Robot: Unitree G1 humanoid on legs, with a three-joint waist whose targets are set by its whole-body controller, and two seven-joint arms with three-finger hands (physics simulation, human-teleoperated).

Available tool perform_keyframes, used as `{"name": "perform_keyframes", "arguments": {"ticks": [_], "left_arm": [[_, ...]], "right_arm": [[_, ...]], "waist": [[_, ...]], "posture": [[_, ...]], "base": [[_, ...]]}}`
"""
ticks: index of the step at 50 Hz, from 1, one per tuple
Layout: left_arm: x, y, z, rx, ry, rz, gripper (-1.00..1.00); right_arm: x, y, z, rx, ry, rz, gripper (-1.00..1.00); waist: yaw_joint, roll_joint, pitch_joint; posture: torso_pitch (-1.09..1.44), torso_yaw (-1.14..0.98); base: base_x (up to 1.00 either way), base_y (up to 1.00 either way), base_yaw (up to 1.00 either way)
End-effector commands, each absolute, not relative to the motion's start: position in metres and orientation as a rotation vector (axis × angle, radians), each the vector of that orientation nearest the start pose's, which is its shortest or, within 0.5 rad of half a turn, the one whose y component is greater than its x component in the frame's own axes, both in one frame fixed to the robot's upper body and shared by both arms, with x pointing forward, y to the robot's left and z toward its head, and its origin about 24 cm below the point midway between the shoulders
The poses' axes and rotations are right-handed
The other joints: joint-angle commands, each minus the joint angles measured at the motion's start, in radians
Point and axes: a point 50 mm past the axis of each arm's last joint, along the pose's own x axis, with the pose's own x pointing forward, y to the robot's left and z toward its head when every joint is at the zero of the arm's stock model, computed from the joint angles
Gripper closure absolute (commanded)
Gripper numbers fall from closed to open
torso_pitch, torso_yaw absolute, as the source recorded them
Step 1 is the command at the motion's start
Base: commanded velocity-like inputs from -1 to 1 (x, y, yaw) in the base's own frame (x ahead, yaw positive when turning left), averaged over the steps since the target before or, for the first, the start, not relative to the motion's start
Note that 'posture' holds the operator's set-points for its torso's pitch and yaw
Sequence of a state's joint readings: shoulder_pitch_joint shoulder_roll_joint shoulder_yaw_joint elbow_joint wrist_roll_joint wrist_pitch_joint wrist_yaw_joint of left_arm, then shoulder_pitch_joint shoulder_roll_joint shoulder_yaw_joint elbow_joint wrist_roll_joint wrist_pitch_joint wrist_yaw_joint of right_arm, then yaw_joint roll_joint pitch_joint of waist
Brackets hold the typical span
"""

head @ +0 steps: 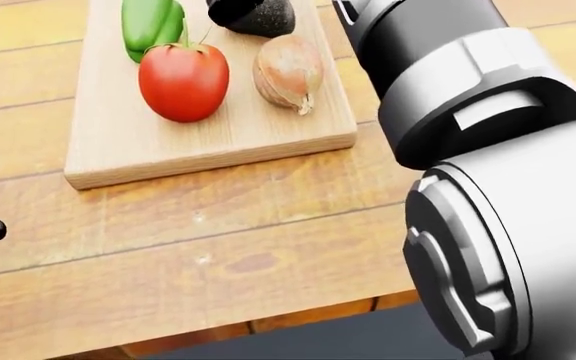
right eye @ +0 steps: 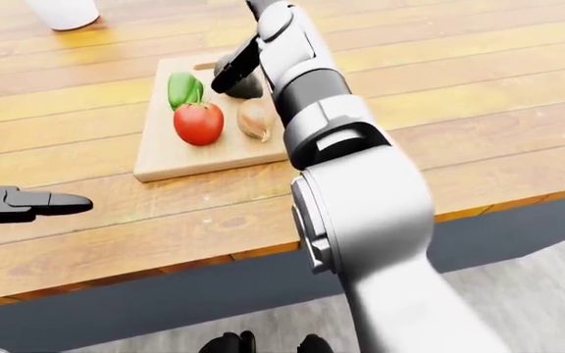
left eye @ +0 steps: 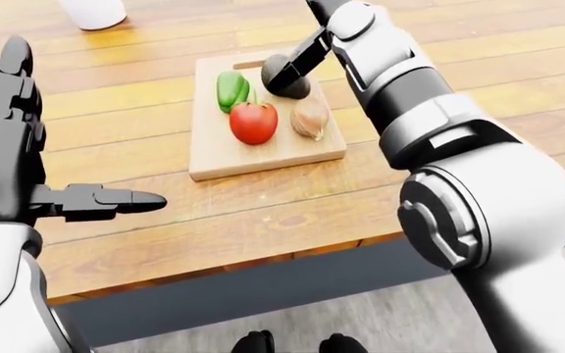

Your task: Place the avocado, onion, tomato and bell pepper on the cutting board.

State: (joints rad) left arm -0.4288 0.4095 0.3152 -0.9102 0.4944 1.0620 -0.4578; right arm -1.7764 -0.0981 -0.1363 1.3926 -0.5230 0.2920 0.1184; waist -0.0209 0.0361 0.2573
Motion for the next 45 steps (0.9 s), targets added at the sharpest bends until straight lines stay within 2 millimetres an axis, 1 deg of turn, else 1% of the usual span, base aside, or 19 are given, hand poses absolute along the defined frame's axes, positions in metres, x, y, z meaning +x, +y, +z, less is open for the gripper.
{"name": "perform_keyframes", "arguments": {"ticks": [1, 10, 15, 20, 28, 33, 36, 42, 45], "left_arm": [[0.205, 0.234, 0.274, 0.552, -0.315, 0.35, -1.0], [0.208, 0.232, 0.275, 0.555, -0.314, 0.342, -1.0], [0.211, 0.23, 0.276, 0.556, -0.313, 0.338, -1.0], [0.211, 0.229, 0.281, 0.558, -0.32, 0.338, -1.0], [0.203, 0.231, 0.286, 0.567, -0.323, 0.347, -1.0], [0.201, 0.233, 0.288, 0.567, -0.325, 0.354, -1.0], [0.2, 0.234, 0.29, 0.569, -0.325, 0.363, -1.0], [0.194, 0.238, 0.292, 0.57, -0.328, 0.379, -1.0], [0.192, 0.24, 0.29, 0.573, -0.323, 0.387, -1.0]], "right_arm": [[0.41, -0.052, 0.367, -0.666, -0.195, 0.129, -1.0], [0.409, -0.064, 0.379, -0.617, -0.218, 0.098, -1.0], [0.409, -0.077, 0.385, -0.607, -0.229, 0.072, -1.0], [0.409, -0.09, 0.389, -0.593, -0.233, 0.034, -1.0], [0.408, -0.111, 0.397, -0.589, -0.252, -0.005, -1.0], [0.405, -0.126, 0.405, -0.591, -0.263, -0.041, -1.0], [0.402, -0.139, 0.413, -0.594, -0.27, -0.07, -1.0], [0.394, -0.151, 0.428, -0.574, -0.3, -0.093, -1.0], [0.39, -0.158, 0.435, -0.56, -0.321, -0.11, -1.0]], "waist": [[-0.001, 0.006, -0.038], [0.0, 0.003, -0.038], [0.0, 0.001, -0.035], [0.001, -0.002, -0.035], [0.0, -0.005, -0.032], [0.0, -0.006, -0.028], [0.0, -0.007, -0.027], [0.0, -0.008, -0.022], [-0.001, -0.009, -0.02]], "posture": [[0.34, 0.0], [0.34, 0.0], [0.34, 0.0], [0.34, 0.0], [0.34, 0.0], [0.34, 0.0], [0.34, 0.0], [0.34, 0.0], [0.34, 0.0]], "base": [[0.0, 0.0, 0.0], [0.0, 0.0, 0.0], [0.0, 0.0, 0.0], [0.0, 0.0, 0.0], [0.0, 0.0, 0.0], [0.0, 0.0, 0.0], [0.0, 0.0, 0.0], [0.0, 0.0, 0.0], [0.0, 0.0, 0.0]]}}
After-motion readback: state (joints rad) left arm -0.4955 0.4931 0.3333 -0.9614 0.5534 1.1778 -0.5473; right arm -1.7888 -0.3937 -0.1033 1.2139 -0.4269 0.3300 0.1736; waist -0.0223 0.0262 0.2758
